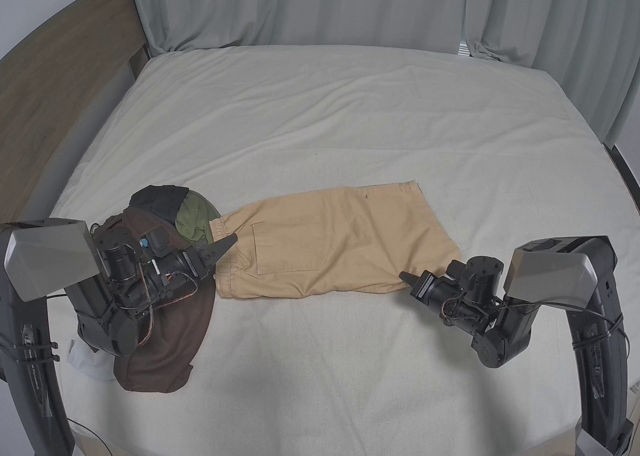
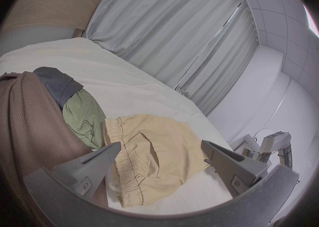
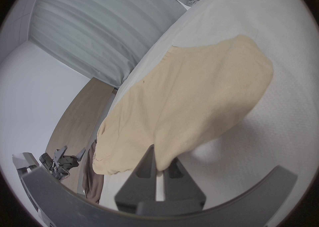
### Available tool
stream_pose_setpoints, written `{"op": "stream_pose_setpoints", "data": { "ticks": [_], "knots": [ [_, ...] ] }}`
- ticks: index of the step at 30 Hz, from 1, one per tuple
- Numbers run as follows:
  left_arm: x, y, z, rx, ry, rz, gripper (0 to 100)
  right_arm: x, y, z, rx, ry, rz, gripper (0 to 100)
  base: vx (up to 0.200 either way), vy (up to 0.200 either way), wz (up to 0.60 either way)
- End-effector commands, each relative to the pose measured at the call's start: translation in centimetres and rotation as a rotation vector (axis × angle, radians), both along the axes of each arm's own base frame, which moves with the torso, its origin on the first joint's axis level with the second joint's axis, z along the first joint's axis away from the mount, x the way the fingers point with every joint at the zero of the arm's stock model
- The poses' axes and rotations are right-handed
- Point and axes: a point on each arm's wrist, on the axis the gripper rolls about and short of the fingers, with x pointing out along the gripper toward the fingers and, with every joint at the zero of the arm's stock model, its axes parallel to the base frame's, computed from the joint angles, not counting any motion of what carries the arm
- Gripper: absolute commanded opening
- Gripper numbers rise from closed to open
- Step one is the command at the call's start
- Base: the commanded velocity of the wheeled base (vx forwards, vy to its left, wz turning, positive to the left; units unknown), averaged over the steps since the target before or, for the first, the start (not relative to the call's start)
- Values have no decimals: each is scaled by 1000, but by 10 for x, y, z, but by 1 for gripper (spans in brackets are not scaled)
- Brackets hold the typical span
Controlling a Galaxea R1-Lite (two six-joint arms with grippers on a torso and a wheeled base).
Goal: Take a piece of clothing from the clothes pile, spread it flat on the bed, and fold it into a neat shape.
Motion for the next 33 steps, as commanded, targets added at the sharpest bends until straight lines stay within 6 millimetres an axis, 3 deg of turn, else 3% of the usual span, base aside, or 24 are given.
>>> {"op": "stream_pose_setpoints", "data": {
  "ticks": [1,10,15,17,26,33],
  "knots": [
    [0,0,-2,0,4,-1,100,-12,-1,18,-4,-14,8,0,0,0,0],
    [0,-2,-8,-3,22,-51,100,-42,-12,42,-49,-3,16,0,0,0,0],
    [0,0,-5,-5,15,-56,100,-58,-20,40,-85,27,16,0,0,0,0],
    [1,0,-5,-5,13,-58,100,-75,-25,39,-117,44,17,0,0,0,0],
    [1,0,-4,-8,12,-62,100,-115,-38,35,-207,151,4,0,0,0,0],
    [0,1,-8,-9,22,-128,100,-120,-40,32,-215,178,5,0,0,0,0]
  ]
}}
